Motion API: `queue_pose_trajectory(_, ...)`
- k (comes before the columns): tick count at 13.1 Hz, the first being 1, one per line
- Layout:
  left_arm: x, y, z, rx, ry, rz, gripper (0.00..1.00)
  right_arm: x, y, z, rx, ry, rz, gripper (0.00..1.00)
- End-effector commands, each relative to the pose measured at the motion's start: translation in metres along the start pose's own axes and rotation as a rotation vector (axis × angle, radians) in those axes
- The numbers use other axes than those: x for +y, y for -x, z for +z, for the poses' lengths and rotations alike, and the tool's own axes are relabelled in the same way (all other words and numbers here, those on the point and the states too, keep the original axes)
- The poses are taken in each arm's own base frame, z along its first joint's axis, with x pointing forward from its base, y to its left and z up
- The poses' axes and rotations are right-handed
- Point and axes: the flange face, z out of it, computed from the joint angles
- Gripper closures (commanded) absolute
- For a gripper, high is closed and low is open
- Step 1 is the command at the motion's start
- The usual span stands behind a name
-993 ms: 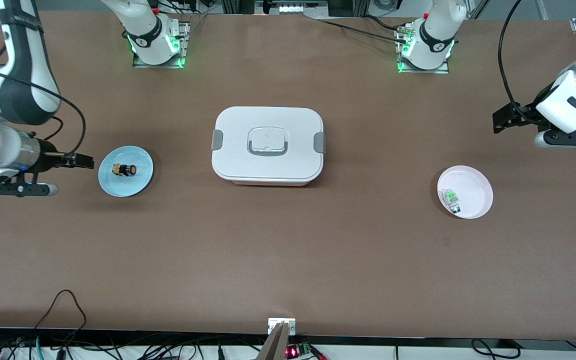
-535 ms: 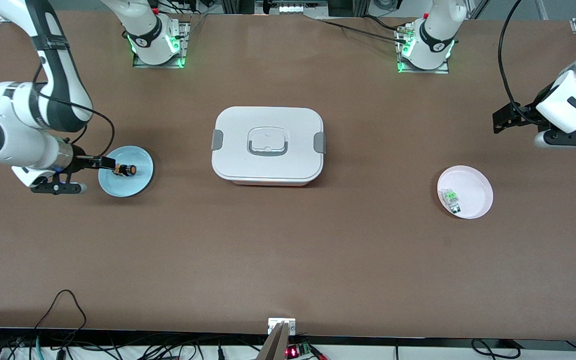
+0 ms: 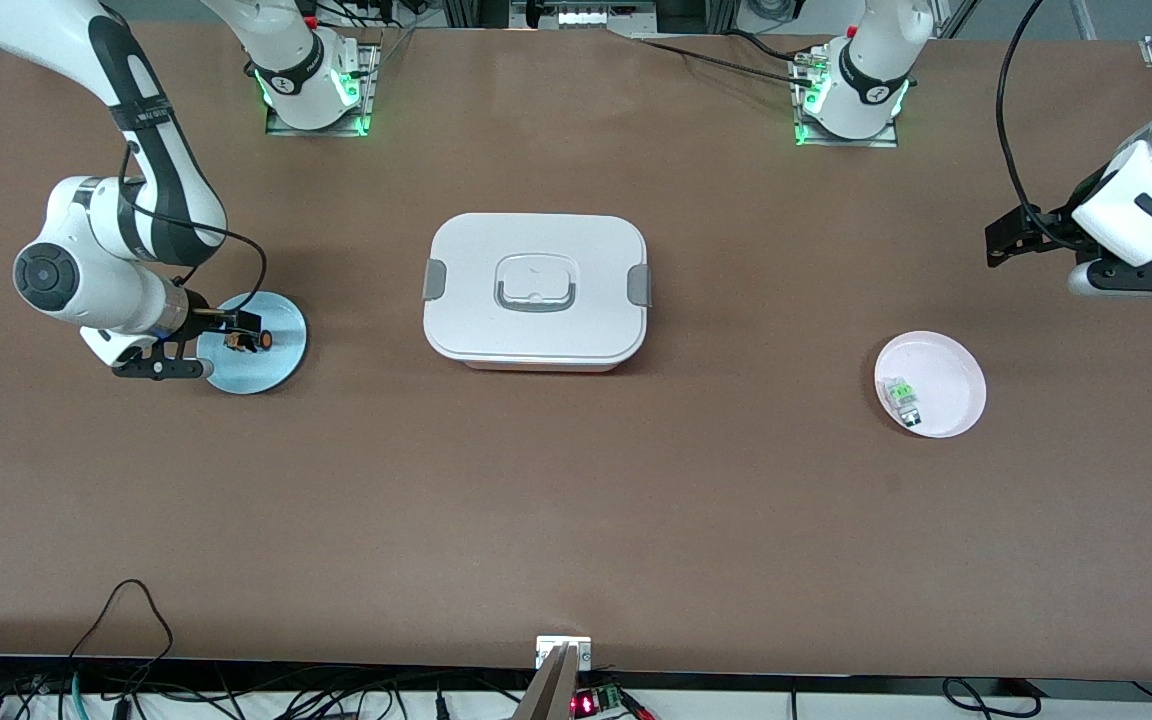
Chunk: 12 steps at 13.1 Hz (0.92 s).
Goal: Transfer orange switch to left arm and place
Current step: 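Move the right gripper over the orange switch on the blue plate, then lower the right gripper and close it on the orange switch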
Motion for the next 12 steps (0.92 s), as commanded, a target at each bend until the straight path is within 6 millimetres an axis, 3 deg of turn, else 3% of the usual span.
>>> queue_pose_trajectory(1,-0.001,0.000,-0.006,-0.003,0.024,0.008,0.00,0.001,-0.008,0.016,0.022,0.002,-0.014,0.00)
queue_pose_trajectory(12,-0.001,0.001,-0.007,-0.001,0.023,0.010,0.00,0.003,-0.013,0.042,0.021,0.001,-0.047,0.00)
